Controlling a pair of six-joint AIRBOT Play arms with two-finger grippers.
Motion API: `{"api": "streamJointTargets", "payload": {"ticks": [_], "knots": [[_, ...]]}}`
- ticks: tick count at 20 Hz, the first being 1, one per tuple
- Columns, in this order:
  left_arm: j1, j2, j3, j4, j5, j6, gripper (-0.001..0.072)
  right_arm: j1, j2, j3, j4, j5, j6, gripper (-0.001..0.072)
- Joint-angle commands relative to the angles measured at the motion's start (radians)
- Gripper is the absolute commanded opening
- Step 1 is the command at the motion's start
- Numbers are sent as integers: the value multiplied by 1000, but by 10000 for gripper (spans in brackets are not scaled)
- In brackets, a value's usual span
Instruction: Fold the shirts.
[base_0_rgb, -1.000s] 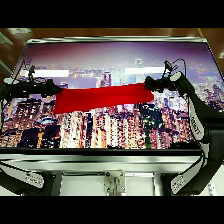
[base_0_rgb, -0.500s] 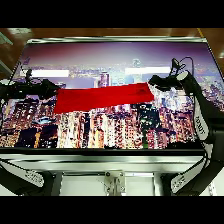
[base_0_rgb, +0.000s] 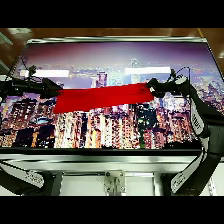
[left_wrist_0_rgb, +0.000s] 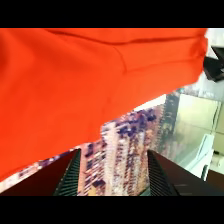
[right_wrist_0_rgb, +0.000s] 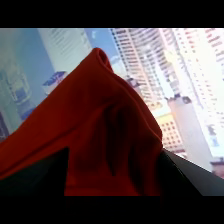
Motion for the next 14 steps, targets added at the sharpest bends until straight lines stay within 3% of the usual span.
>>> {"api": "streamJointTargets", "payload": {"ticks": [1, 2, 3, 5, 6, 8, 10, 11, 14], "knots": [[-16, 14, 1, -76, -1, 16, 494, 15, -36, 0, 69, 38, 8, 676], [-17, 14, 1, -105, 6, 32, 494, 19, -38, 0, 73, 42, 9, 645], [-19, 14, 1, -136, 14, 43, 492, 20, -37, 0, 79, 46, 9, 530], [-23, 14, 1, -186, 26, 45, 430, 19, -34, 1, 125, 47, 5, 169], [-26, 14, 1, -210, 29, 57, 413, 14, -24, 1, 140, 47, -18, 69], [-44, 14, 1, -246, 37, 86, 225, 6, 22, 1, 146, 63, -93, 67], [-94, 14, 1, -253, 79, 115, 91, -2, 92, 1, 143, 108, -126, 67], [-131, 13, 1, -253, 118, 122, 48, -5, 135, 1, 142, 144, -136, 67], [-298, 7, -2, -253, 280, 122, 44, -6, 274, 1, 141, 272, -147, 67]]}}
